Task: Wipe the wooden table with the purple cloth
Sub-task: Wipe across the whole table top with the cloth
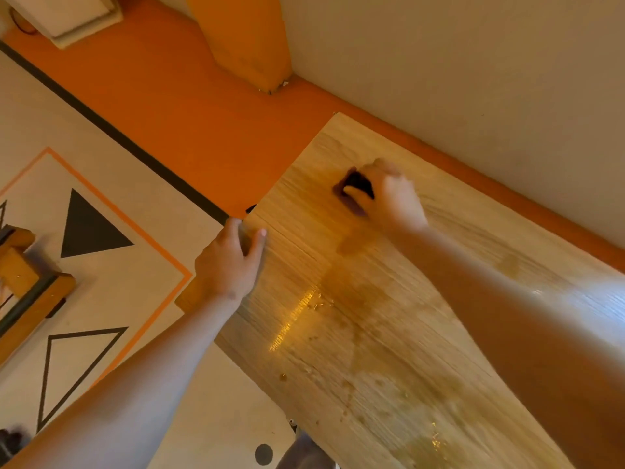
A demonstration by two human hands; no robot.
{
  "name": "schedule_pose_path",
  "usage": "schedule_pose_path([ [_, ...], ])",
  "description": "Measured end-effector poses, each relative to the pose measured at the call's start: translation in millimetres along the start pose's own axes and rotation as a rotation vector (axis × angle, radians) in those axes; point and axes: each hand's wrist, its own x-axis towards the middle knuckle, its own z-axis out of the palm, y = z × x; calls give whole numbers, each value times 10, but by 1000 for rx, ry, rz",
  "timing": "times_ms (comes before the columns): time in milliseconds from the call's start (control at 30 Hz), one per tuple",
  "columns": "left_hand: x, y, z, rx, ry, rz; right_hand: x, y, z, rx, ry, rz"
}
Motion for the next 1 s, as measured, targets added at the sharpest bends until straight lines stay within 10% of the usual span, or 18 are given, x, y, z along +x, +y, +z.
schedule_pose_path([
  [200,-12,49,-34,-5,9,-16,234,417,-253,-38,251,376],
  [433,-16,46,-46,-13,26,16,149,-371,265,11,39,88],
  [700,-12,5,-14,-26,-3,51,-187,707,-541,-55,391,555],
  [1000,46,-55,58,28,-33,431,-23,-21,23,-21,463,584],
])
